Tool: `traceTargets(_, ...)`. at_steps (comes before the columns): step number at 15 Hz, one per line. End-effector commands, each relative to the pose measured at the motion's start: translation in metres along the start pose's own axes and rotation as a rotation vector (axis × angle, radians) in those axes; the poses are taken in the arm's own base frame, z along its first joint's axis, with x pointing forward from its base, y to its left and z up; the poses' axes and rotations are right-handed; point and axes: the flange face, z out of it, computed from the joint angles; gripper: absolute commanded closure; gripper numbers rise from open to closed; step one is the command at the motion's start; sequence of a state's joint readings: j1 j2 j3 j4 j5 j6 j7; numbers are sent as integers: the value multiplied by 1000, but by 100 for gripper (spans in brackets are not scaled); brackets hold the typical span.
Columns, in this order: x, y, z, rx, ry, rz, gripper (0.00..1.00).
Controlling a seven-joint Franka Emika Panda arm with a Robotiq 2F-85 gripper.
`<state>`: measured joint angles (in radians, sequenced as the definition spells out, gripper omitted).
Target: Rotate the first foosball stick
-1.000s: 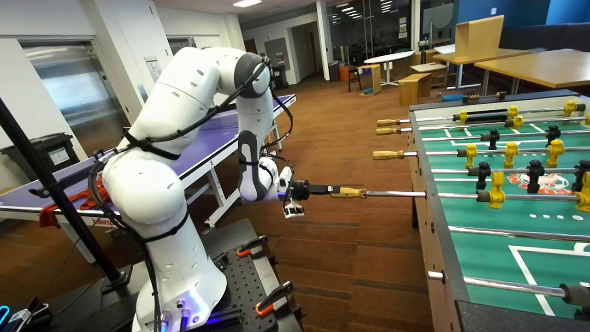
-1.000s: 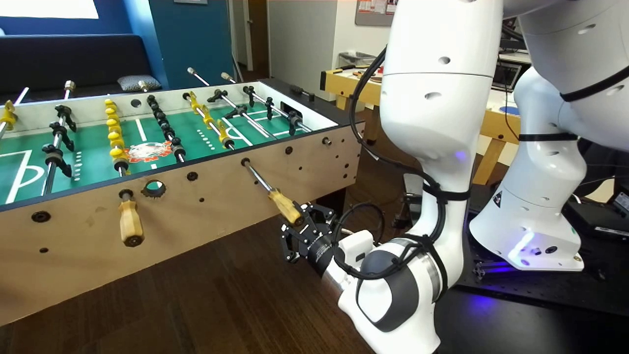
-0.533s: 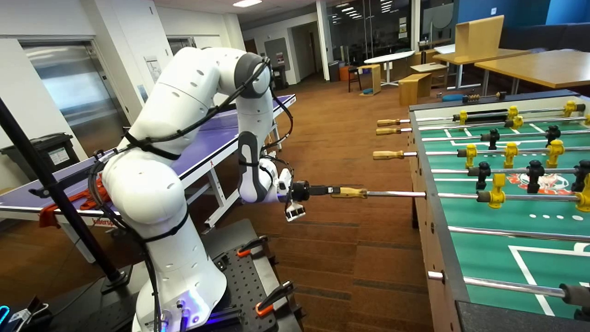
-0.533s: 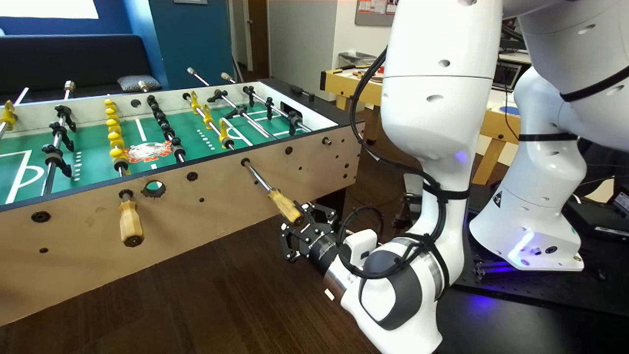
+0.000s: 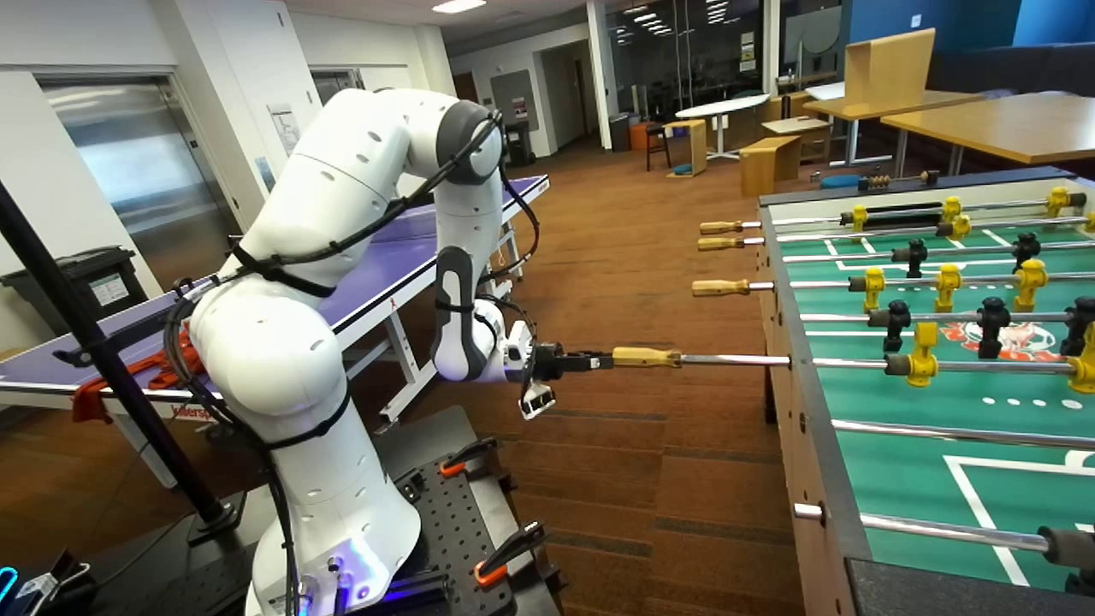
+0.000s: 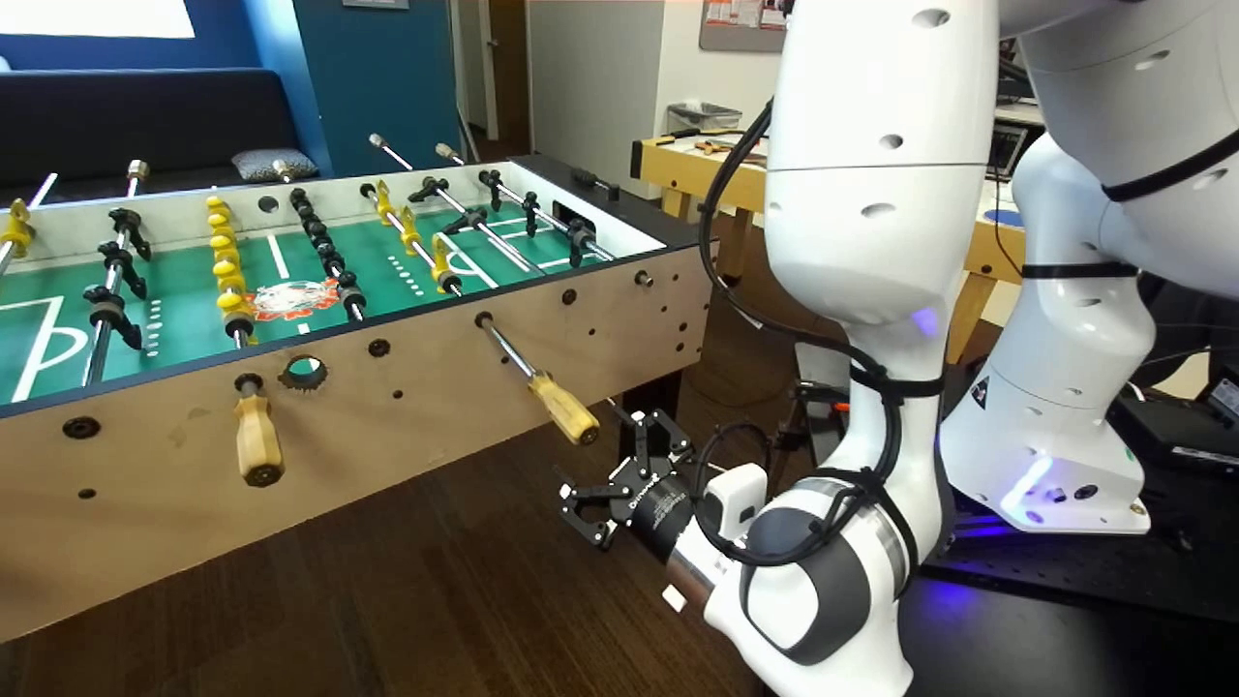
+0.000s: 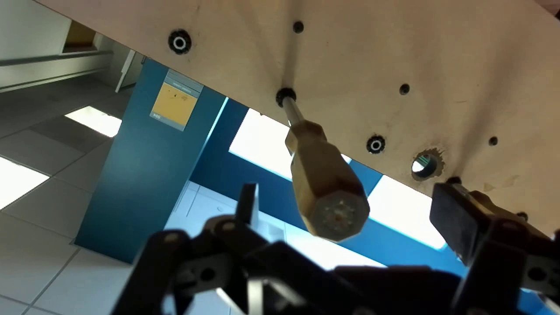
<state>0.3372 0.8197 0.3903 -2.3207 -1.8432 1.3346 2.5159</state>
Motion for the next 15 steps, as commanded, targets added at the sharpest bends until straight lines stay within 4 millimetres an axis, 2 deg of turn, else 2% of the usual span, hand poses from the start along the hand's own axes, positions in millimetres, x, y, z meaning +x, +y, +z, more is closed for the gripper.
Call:
traceTargets(1, 13, 9, -20, 60, 7, 31, 0)
traceTargets(4, 30, 12, -30, 66, 13, 44, 0)
traceTargets(10, 90, 23, -42, 98, 34, 128, 0)
traceTargets(15, 137, 50, -48, 211, 11, 101, 0)
